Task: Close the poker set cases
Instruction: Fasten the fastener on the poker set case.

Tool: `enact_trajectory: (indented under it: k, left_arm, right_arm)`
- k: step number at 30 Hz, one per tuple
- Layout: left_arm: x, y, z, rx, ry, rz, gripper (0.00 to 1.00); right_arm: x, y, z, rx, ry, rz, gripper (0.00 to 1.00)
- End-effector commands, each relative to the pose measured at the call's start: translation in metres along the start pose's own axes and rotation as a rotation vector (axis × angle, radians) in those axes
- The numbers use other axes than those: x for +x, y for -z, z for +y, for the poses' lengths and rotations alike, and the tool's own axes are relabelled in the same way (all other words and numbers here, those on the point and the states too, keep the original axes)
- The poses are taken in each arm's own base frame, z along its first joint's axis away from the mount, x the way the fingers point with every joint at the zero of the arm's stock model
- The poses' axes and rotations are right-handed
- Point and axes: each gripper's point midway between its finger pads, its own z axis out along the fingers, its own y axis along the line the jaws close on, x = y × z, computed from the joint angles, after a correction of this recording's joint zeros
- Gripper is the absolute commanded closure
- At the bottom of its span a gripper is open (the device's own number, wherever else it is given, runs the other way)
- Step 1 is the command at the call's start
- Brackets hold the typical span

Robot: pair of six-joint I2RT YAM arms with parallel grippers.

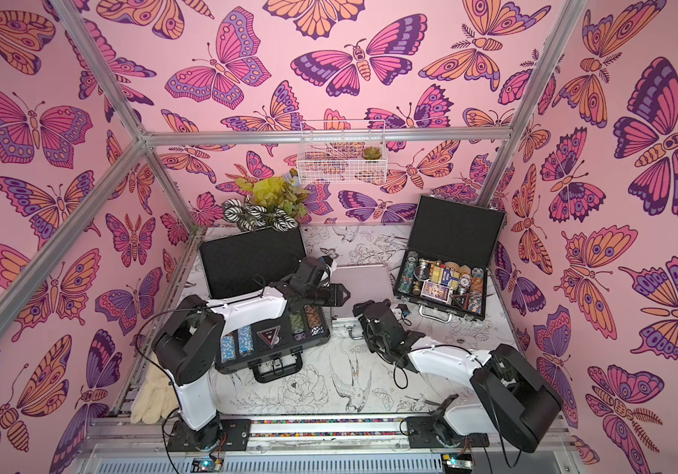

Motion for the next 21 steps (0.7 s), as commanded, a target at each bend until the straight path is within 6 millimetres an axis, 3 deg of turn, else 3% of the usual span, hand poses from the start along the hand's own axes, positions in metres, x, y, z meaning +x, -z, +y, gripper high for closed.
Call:
enact_trajectory:
  k: [1, 21]
  left_arm:
    - [0.090, -0.005, 0.068, -0.215, 0.114, 0.281, 0.45]
    - [0.104, -0.003, 0.074, -0.217, 0.127, 0.297, 0.45]
  right_arm:
    - [0.001, -0.005, 0.009, -0.021, -0.024, -0.015, 0.01]
    - [-0.010, -0.014, -0.018, 0.012, -0.028, -0.077, 0.05]
